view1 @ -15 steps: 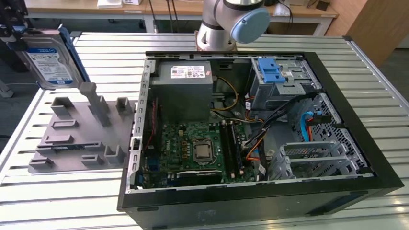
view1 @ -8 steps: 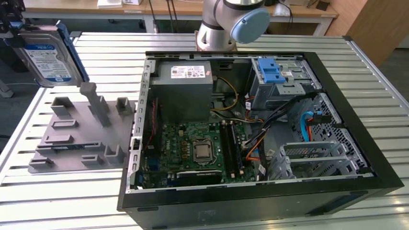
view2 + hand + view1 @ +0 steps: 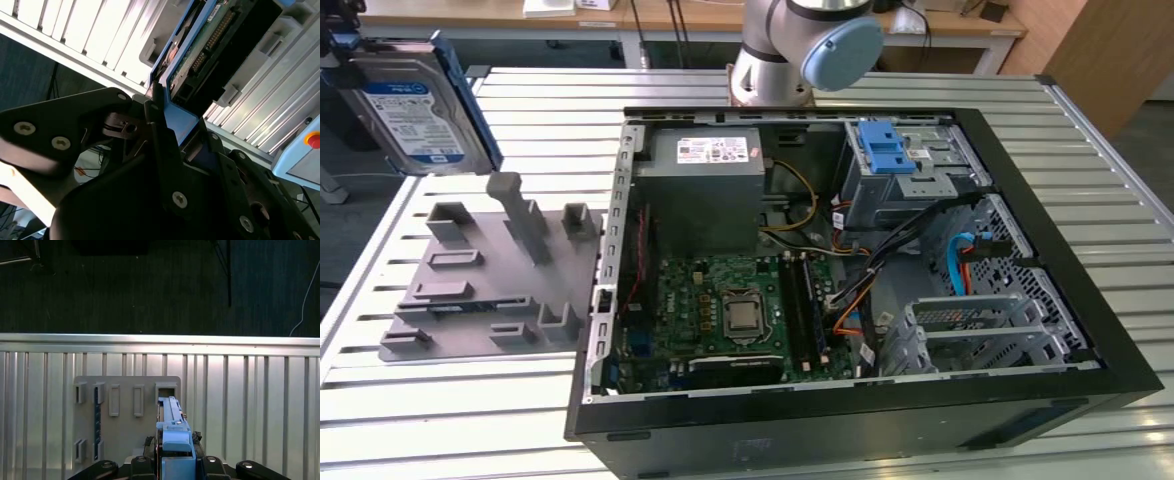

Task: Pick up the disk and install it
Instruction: 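Pick up the disk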

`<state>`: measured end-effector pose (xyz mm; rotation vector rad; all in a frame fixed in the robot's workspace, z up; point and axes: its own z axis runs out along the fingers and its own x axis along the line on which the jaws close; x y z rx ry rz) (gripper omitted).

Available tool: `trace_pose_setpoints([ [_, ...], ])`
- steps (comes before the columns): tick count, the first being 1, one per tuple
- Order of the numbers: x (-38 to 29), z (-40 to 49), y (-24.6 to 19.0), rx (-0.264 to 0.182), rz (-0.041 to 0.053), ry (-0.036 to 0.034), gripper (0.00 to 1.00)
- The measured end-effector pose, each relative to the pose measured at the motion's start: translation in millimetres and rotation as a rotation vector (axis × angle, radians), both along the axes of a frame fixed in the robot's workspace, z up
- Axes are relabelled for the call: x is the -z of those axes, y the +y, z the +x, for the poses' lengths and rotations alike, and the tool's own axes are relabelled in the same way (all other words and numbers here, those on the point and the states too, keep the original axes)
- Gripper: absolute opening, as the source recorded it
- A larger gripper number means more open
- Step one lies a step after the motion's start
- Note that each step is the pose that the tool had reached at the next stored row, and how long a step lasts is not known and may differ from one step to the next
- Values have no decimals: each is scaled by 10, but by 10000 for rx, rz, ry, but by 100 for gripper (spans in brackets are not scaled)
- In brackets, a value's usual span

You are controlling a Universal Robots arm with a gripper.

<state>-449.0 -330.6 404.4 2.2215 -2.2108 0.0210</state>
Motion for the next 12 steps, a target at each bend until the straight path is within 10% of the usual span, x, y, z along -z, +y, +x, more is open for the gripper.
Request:
trace_pose_setpoints([
  [12, -236, 0, 0, 0, 2, 0, 36],
])
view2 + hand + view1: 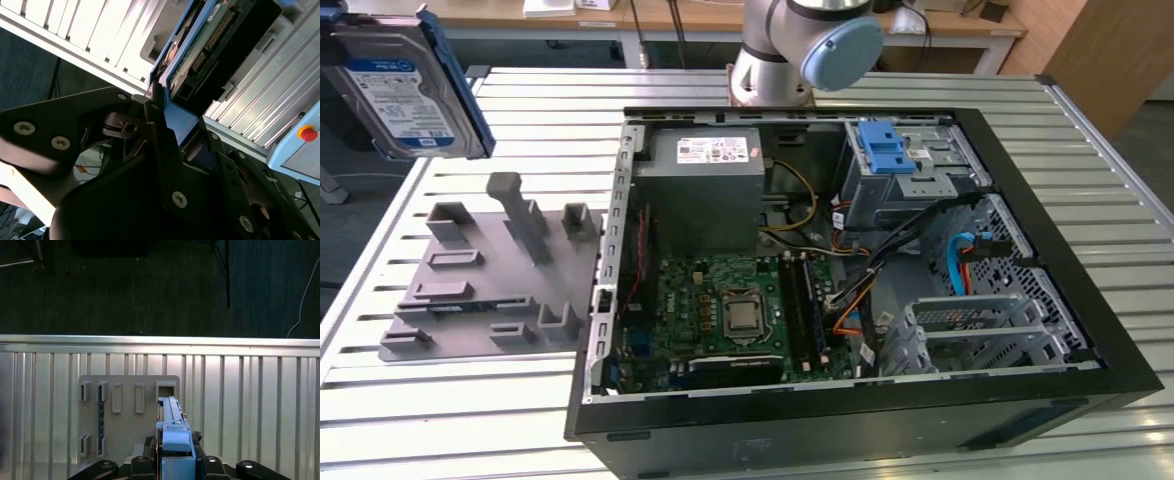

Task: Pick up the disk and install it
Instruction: 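Pick up the disk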

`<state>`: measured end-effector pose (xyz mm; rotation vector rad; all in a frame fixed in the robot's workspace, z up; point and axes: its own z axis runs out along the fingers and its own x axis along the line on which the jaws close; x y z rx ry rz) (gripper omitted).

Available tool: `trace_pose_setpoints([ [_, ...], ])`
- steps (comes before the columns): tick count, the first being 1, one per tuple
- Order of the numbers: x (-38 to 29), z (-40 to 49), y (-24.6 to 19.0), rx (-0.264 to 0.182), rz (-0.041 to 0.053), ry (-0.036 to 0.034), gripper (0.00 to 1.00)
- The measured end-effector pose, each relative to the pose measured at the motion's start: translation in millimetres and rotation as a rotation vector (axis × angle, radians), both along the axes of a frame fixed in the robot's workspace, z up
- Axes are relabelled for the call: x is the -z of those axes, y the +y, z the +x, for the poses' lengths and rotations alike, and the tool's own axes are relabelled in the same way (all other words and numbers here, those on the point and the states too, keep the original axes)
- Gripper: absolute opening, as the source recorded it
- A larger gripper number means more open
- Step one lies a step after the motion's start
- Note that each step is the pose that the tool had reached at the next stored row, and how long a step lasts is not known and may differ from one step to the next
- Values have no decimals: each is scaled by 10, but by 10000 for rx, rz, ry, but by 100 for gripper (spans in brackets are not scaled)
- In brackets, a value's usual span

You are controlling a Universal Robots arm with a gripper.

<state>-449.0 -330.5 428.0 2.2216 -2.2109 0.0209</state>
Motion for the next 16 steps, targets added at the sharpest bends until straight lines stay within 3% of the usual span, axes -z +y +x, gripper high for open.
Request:
trace_pose_setpoints([
  [6, -132, -1, 1, 0, 0, -1, 36],
  [16, -272, 0, 1, 0, 0, 0, 36],
])
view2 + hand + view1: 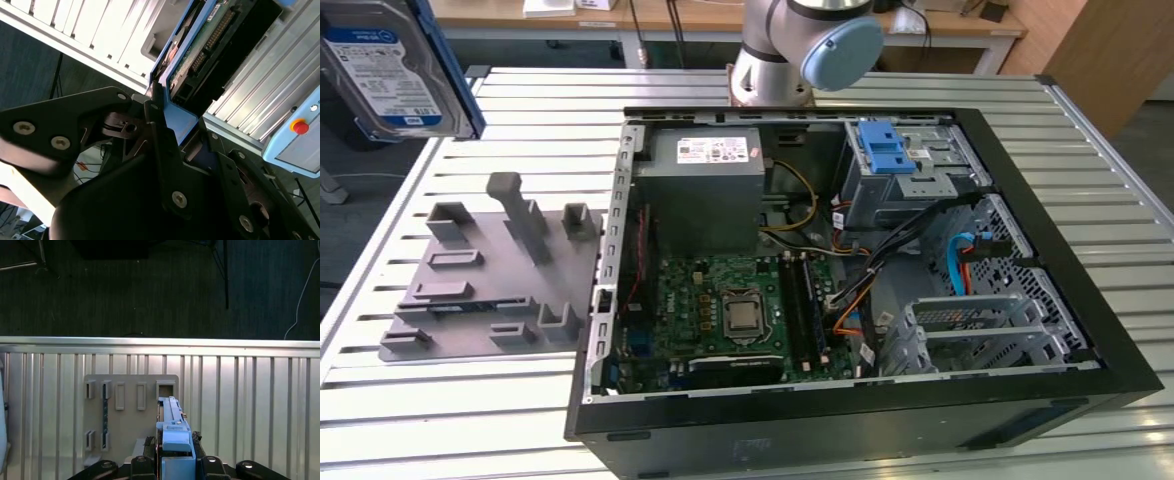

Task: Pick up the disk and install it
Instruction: 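Pick up the disk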

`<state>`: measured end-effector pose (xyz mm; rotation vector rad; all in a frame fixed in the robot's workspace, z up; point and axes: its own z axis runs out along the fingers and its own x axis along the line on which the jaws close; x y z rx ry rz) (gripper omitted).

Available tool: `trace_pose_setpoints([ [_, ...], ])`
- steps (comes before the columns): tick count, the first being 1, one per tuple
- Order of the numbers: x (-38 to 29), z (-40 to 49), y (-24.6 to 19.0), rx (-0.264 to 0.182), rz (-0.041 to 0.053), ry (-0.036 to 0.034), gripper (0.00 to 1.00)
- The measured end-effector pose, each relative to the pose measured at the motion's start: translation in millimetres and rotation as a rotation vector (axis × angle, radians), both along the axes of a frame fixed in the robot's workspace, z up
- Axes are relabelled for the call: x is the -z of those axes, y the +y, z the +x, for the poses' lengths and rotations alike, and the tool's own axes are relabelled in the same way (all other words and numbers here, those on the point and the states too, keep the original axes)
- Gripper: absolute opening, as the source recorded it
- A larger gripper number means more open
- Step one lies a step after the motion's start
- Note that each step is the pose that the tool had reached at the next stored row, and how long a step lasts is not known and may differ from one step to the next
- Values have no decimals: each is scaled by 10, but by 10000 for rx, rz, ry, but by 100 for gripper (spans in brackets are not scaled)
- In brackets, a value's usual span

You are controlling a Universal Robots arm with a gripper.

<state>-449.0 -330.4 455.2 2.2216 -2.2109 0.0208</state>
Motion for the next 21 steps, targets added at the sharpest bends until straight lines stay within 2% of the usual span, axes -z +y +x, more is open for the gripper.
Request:
trace_pose_setpoints([
  [13, -173, 0, 0, 0, 13, -1, 36],
  [21, -178, 8, 0, 0, 13, 1, 36],
])
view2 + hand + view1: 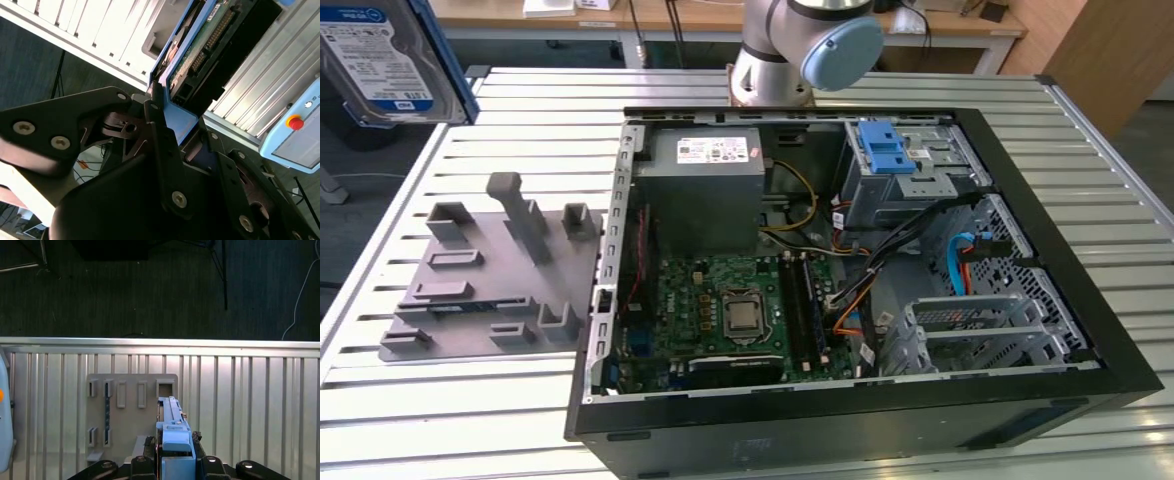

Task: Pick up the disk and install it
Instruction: 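Pick up the disk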

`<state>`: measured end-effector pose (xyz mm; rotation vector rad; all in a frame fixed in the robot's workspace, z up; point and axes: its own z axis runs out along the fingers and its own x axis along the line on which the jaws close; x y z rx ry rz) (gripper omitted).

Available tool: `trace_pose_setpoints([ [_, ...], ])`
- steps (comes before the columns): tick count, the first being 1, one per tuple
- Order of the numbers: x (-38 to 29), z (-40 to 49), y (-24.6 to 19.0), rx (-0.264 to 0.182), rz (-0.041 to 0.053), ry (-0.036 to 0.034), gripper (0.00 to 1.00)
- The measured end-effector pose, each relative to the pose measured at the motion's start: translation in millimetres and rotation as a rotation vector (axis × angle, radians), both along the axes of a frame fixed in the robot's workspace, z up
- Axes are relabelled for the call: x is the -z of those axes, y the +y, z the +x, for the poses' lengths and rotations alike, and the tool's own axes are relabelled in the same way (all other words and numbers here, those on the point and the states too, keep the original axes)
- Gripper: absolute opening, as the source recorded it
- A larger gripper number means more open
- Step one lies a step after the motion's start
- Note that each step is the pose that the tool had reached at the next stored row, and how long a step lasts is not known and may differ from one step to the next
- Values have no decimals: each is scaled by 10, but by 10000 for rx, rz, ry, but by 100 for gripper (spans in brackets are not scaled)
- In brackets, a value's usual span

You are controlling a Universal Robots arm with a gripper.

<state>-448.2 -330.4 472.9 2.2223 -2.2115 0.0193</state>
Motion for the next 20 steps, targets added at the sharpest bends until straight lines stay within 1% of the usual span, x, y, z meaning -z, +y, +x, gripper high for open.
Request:
trace_pose_setpoints([
  [11, -17, 81, -4, 1, 4, -1, 36],
  [15, -24, 97, -21, 1, 6, -3, 36],
  [20, -31, 125, -58, 0, 8, -4, 36],
])
